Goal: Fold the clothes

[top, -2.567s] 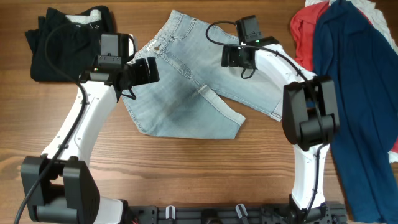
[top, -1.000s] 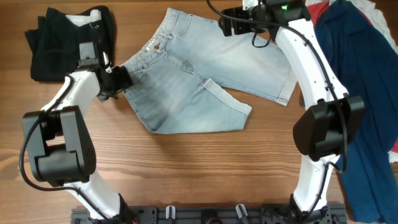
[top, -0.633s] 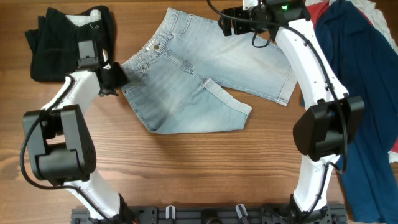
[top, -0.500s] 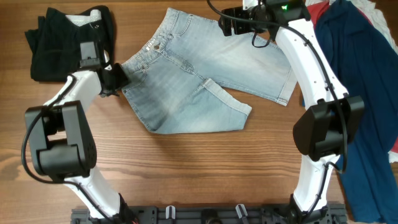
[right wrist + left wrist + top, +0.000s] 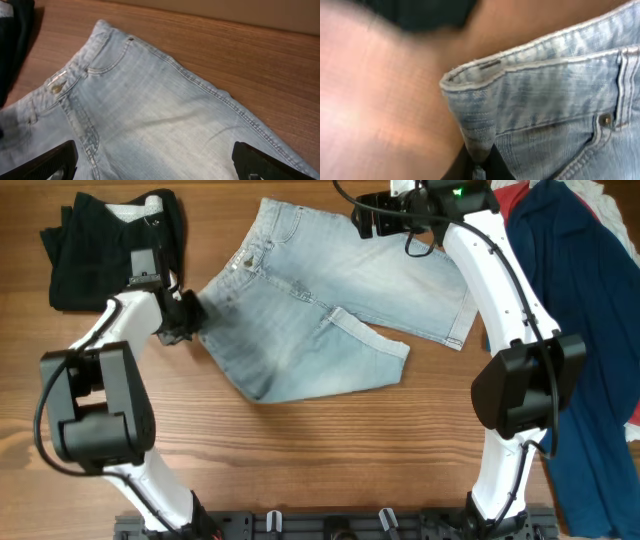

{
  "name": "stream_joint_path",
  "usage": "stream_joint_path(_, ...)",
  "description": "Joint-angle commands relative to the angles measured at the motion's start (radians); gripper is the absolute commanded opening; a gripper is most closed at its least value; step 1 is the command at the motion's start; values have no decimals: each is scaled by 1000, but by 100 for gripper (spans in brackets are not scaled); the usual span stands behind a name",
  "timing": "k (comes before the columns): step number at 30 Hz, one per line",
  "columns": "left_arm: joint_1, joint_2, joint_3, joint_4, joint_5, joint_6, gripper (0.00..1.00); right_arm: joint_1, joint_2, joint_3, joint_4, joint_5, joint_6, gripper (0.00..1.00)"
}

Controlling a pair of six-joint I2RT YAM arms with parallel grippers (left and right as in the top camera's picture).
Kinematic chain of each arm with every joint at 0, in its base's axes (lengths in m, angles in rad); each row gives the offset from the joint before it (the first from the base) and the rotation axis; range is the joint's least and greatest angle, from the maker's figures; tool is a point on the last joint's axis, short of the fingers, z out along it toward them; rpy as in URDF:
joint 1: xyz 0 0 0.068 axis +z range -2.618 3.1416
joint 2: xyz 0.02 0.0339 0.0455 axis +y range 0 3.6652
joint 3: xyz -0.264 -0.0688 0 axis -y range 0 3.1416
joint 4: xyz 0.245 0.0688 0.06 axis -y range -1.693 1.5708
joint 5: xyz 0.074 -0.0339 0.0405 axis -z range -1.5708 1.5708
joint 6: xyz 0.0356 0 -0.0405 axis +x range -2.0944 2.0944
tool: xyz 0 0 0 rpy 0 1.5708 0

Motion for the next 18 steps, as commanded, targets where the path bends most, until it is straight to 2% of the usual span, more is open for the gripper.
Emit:
stream_joint_path(1,3,-142,-8,-152,-89,1,4,-3,15,-1,-30,-5,4,100)
stream_joint_path(3,3,-195,-8,-239,-125,-5,4,-3,15,-1,-41,-5,4,100)
stream_joint_path(8,60,-235,-8,-446,-212,-121,4,-3,15,-1,-57,-5,4,100)
stream_joint_path(18,205,-235,-10,-489,-208,-125,4,-11,15,-1,-121,-22,1,100)
